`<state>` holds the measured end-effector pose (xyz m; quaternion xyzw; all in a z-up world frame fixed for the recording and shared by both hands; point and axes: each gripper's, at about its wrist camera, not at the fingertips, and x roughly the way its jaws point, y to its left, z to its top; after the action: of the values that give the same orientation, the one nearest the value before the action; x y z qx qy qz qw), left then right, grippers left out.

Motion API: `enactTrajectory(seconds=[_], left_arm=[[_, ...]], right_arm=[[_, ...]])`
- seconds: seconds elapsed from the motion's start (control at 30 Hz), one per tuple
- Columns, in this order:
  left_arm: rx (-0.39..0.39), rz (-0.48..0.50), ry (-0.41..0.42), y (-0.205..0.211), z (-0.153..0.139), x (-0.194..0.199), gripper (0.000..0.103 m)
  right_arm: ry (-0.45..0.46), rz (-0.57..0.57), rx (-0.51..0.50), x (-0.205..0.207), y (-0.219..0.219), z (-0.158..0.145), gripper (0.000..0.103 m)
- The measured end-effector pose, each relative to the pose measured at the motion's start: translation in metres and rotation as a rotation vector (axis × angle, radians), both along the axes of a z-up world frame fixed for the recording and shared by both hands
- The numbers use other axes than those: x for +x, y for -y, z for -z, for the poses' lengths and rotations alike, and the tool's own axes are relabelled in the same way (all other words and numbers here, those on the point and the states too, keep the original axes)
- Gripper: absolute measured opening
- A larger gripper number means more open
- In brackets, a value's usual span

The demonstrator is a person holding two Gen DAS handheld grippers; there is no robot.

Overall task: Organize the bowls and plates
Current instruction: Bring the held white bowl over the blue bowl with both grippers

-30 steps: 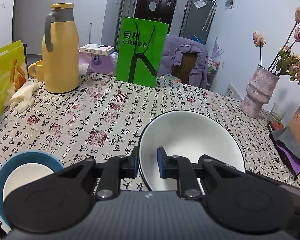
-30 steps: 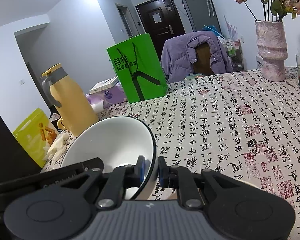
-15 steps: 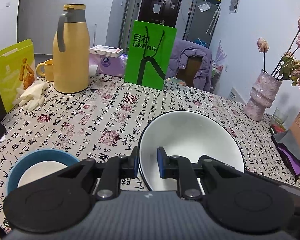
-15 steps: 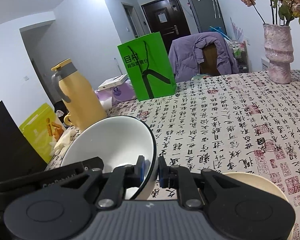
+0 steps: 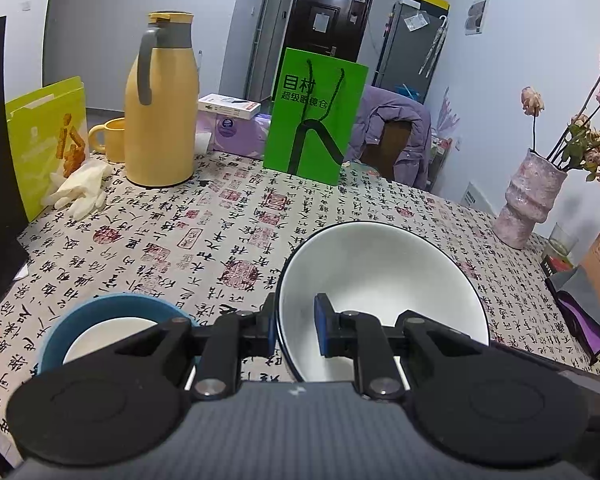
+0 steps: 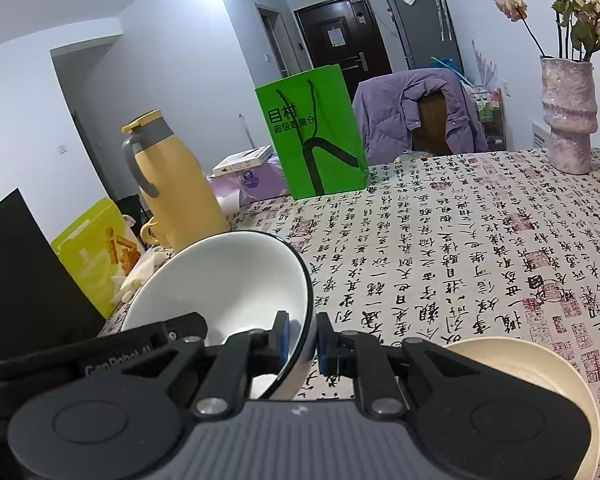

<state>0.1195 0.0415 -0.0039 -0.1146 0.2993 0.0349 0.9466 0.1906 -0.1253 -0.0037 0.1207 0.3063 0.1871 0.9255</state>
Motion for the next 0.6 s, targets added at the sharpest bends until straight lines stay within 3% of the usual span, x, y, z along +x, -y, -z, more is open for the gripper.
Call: enactTrajectory(seconds=[0.6], left_arm=[[-0.016,-0.032,0.006,-0.024,-0.001,-0.016,0.018]], right_arm=[[0.007,-0.033,-0.011,-0.011,-0.025,-0.001,0.014]])
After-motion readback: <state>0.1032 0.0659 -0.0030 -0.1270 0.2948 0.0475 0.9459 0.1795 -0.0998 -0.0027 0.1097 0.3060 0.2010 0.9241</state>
